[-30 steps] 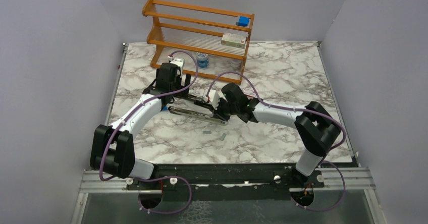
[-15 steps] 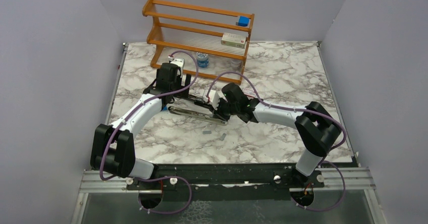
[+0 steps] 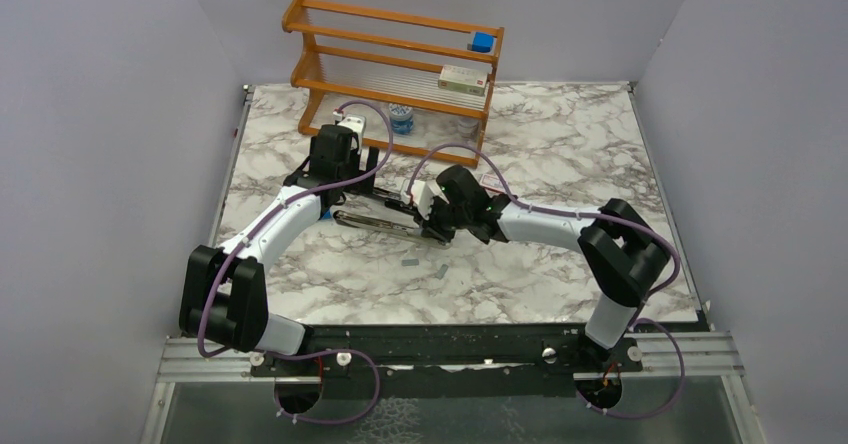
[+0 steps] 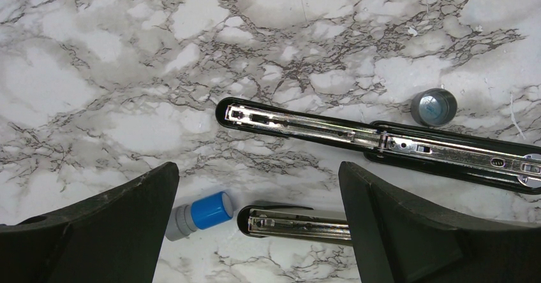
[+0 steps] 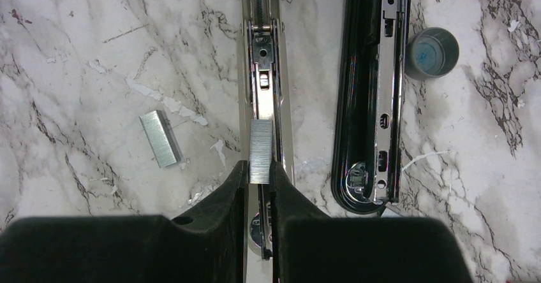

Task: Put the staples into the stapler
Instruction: Install the staple into the stapler.

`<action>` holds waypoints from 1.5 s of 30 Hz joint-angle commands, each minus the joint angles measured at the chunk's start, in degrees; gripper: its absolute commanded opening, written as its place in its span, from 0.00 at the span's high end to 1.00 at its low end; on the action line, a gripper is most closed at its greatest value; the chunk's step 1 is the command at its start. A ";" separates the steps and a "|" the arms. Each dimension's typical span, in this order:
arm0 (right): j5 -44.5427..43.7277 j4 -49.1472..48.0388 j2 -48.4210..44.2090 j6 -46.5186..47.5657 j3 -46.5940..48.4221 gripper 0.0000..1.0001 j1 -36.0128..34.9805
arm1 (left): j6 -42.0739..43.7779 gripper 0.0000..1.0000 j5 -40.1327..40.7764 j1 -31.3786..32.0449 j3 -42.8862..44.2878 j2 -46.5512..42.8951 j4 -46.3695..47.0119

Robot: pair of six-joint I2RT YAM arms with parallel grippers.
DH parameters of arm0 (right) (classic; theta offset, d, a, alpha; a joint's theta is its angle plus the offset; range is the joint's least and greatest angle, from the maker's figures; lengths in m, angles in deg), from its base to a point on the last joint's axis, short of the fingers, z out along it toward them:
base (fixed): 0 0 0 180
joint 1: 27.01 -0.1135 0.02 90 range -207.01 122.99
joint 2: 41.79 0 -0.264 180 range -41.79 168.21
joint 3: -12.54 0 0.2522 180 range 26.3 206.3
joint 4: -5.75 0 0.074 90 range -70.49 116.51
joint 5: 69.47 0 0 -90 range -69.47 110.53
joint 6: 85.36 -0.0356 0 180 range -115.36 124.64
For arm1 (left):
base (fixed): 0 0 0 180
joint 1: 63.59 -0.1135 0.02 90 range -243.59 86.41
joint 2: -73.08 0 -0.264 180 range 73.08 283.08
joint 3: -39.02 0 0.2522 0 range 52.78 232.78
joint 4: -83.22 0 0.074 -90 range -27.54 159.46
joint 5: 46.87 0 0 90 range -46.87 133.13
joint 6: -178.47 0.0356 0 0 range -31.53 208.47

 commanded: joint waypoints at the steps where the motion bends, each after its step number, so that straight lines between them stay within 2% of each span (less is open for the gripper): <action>1: 0.75 1.58 1.00 0.68 1.86 0.99 -0.50 | 0.46 0.01 -1.10 0.13 0.36 0.33 1.30; 15: 1.45 -3.14 -3.52 -0.04 -0.84 0.99 -0.50 | 0.55 0.01 -1.28 0.17 0.40 0.41 1.36; 45: -2.51 0.71 0.96 0.26 1.84 0.99 -0.59 | 0.62 0.01 -1.36 0.15 0.35 0.50 1.26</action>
